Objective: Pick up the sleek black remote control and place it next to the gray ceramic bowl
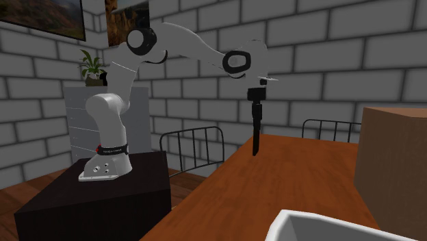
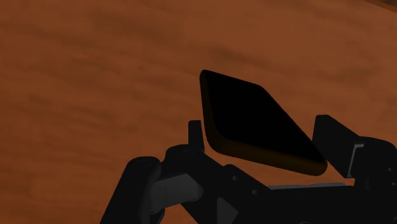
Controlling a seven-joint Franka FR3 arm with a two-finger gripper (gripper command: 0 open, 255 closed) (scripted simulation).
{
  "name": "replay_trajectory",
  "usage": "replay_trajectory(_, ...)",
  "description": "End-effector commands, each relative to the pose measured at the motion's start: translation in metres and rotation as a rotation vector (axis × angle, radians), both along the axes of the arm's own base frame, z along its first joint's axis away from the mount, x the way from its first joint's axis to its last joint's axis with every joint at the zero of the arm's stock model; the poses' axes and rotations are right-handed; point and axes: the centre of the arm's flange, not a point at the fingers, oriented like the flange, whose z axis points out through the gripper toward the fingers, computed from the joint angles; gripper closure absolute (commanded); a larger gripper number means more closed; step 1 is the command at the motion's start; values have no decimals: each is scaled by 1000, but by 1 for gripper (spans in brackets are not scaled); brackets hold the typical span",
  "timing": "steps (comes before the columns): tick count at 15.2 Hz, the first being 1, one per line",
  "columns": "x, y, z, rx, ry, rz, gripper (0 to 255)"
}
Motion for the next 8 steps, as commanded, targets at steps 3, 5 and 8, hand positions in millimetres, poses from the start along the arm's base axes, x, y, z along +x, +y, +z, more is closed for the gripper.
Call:
replay_trajectory(3,0,-1,21,0,0,0,255)
replay_trajectory(5,0,-1,32,0,0,0,255)
replay_trajectory(8,0,-1,48,0,0,0,255)
